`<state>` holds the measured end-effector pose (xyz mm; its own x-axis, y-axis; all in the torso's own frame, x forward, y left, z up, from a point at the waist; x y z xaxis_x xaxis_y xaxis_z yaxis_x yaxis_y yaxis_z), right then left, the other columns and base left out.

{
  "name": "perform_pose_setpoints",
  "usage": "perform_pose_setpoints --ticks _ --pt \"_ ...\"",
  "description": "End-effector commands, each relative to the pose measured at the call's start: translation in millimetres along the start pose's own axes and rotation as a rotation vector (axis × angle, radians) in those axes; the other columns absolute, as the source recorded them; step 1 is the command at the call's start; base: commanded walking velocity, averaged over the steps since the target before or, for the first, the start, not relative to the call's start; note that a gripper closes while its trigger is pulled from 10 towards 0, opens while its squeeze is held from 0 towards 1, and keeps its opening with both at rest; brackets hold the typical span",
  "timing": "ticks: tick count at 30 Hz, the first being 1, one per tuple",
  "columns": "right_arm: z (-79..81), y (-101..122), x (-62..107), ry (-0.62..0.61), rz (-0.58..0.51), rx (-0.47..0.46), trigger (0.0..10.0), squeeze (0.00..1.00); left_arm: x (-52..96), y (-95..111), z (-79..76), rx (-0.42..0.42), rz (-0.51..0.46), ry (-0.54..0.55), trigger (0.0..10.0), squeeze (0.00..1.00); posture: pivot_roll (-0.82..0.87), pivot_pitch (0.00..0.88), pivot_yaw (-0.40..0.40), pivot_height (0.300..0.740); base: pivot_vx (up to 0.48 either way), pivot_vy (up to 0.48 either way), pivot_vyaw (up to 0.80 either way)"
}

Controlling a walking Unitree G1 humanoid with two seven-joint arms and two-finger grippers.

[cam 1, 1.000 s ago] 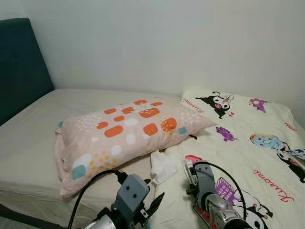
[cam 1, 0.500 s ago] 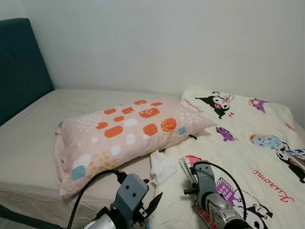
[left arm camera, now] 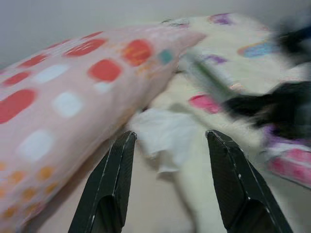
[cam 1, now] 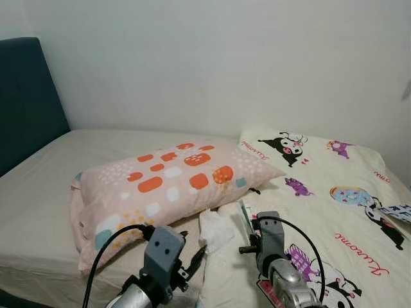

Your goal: Clean up the room

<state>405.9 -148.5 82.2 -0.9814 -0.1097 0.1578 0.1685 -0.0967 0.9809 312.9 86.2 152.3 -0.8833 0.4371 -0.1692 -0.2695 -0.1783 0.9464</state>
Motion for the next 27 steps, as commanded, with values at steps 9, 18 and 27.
perform_pose_setpoints --ticks 9,18,27 --pt "2.8 -2 13.9 -0.014 -0.069 0.040 10.0 0.00 23.4 -49 61.9 -0.014 0.226 0.444 10.0 0.00 -0.04 0.060 -0.037 0.597 0.000 0.000 0.00" --pt "-1.9 -2 18.2 -0.023 -0.069 0.039 10.0 0.00 22.9 -44 64.1 -0.033 0.196 0.430 10.0 0.00 -0.04 0.058 -0.038 0.611 0.000 0.000 0.00" --pt "-2.4 -2 19.8 -0.025 -0.067 0.043 10.0 0.00 21.0 -44 61.1 -0.040 0.192 0.424 10.0 0.00 -0.04 0.059 -0.039 0.636 0.000 0.000 0.00"
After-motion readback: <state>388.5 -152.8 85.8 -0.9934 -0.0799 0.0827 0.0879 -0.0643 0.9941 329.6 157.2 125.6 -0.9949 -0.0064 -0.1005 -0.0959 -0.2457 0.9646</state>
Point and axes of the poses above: a point about 5 cm out from each wrist's last joint towards the gripper, its own x axis pointing back from the gripper into the wrist, its own y axis along the axis of the wrist's last joint, z = x × y, the point moved 5 cm from there along -x, pointing out of the wrist towards the gripper, and after that the axes turned 8 degrees about -x, right-handed, at the moved point
